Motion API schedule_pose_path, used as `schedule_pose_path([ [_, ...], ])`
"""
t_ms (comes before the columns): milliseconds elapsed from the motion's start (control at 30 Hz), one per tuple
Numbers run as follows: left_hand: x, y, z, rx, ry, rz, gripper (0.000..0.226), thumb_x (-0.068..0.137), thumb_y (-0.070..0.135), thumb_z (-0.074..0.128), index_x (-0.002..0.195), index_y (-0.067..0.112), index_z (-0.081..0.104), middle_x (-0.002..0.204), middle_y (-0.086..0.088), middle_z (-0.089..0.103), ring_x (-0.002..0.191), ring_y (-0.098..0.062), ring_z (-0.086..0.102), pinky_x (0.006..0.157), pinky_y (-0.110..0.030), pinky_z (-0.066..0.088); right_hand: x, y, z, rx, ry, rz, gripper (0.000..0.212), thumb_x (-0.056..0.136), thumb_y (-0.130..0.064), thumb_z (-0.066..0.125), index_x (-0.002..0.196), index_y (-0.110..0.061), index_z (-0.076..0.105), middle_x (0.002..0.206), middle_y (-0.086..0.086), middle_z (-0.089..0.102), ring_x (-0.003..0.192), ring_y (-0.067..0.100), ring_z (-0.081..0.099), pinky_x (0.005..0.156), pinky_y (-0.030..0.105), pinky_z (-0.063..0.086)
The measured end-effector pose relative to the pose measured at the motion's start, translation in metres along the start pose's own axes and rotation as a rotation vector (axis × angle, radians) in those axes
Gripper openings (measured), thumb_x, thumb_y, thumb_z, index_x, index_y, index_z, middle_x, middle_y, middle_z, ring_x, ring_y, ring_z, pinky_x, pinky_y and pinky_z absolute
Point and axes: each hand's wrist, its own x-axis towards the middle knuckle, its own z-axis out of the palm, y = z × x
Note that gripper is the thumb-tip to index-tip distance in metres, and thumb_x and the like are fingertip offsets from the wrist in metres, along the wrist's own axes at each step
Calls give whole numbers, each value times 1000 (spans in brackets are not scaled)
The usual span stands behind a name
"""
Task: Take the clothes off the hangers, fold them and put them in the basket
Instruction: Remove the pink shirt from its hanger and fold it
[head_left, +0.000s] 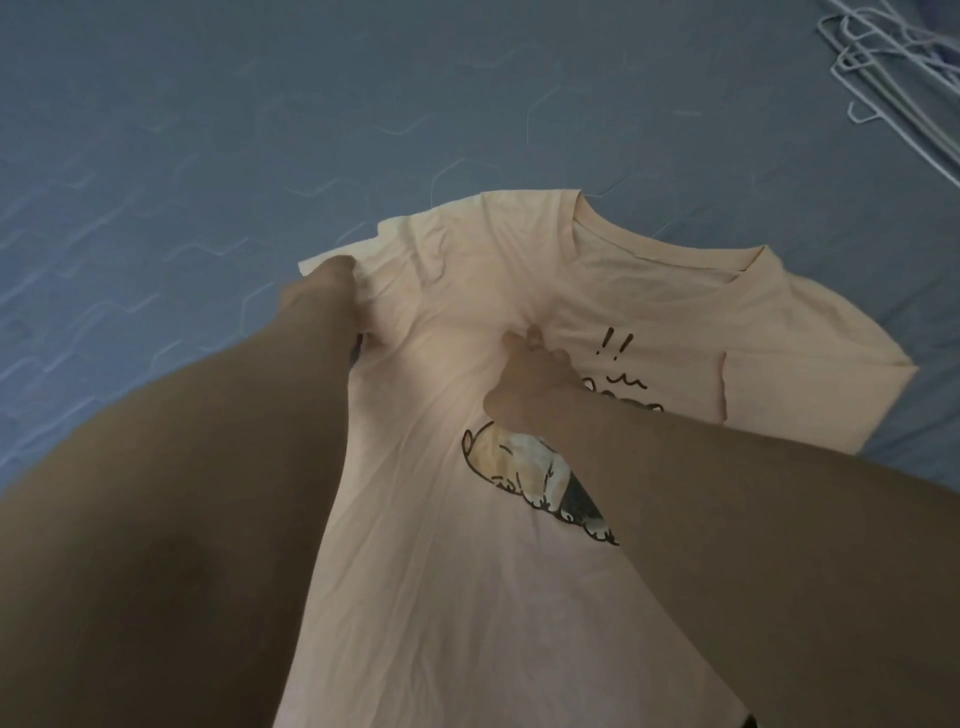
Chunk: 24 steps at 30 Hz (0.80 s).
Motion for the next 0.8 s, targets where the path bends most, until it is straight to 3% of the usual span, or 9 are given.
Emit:
schedule_pose_path([
  [33, 2, 0, -1, 54, 15, 36, 42, 106, 13, 39, 146, 2, 35, 154, -13, 35, 142, -23, 28, 101, -10, -7, 0, -1, -1, -5, -19, 6, 81, 87, -20, 48, 157, -25, 8, 165, -3, -6, 144, 32, 17, 113, 45, 33],
  [67, 14, -7, 1, 89, 98, 88, 37, 104, 16, 44, 140, 8, 44, 147, -15, 43, 140, -27, 35, 109, -11, 21, 3, 1, 0, 7, -21, -11, 80, 87, -21, 48, 157, -25, 8, 165, -2, -7, 145, 32, 16, 113, 45, 32],
  [100, 26, -11, 2, 96, 133, 193, 28, 102, 21, 46, 127, 11, 54, 137, -15, 53, 132, -31, 46, 103, -21, 38, 3, 1, -1, 1, -30, -8, 81, 88, -22, 48, 157, -26, 7, 166, -2, -7, 145, 33, 15, 113, 45, 32],
  [133, 36, -16, 3, 34, 177, 275, 24, 101, 27, 45, 115, 10, 55, 126, -16, 59, 122, -34, 54, 95, -29, 42, 5, 2, -1, -26, -39, -9, 81, 88, -22, 48, 157, -26, 6, 166, -2, -7, 146, 33, 14, 114, 46, 31],
  [233, 38, -18, 3, -19, 316, 479, 45, 104, 39, 32, 139, 13, 42, 118, -20, 62, 111, -40, 57, 86, -40, 42, 5, 1, -1, -51, -51, -6, 82, 87, -22, 47, 157, -26, 5, 165, -1, -8, 146, 34, 14, 113, 47, 32],
  [300, 29, -14, 4, 109, 356, 517, 46, 104, 43, 27, 134, 12, 42, 115, -21, 61, 107, -42, 57, 81, -43, 41, 5, 0, 0, -71, -50, -5, 82, 87, -23, 48, 157, -27, 5, 165, -1, -8, 145, 34, 14, 113, 47, 32],
  [400, 32, -17, 10, 163, 344, 423, 35, 101, 37, 34, 123, 10, 44, 120, -18, 59, 112, -40, 57, 89, -47, 44, 8, -2, 1, -95, -55, 8, 82, 88, -25, 48, 157, -27, 3, 165, -1, -9, 146, 35, 12, 114, 48, 31],
  [567, 44, -33, 13, 0, 270, 121, 45, 102, 22, 39, 144, 6, 30, 145, -17, 46, 134, -33, 46, 108, -42, 34, 8, -3, 1, -113, -61, 8, 83, 88, -28, 49, 157, -26, 3, 165, 0, -9, 145, 35, 13, 113, 48, 31],
  [800, 57, -47, 24, 185, 243, 195, 53, 94, 21, 59, 137, 5, 33, 138, -16, 50, 129, -36, 49, 105, -45, 39, 9, -1, 6, -192, -47, -10, 85, 90, -29, 49, 158, -23, -2, 164, 3, -15, 147, 36, 6, 117, 48, 24],
])
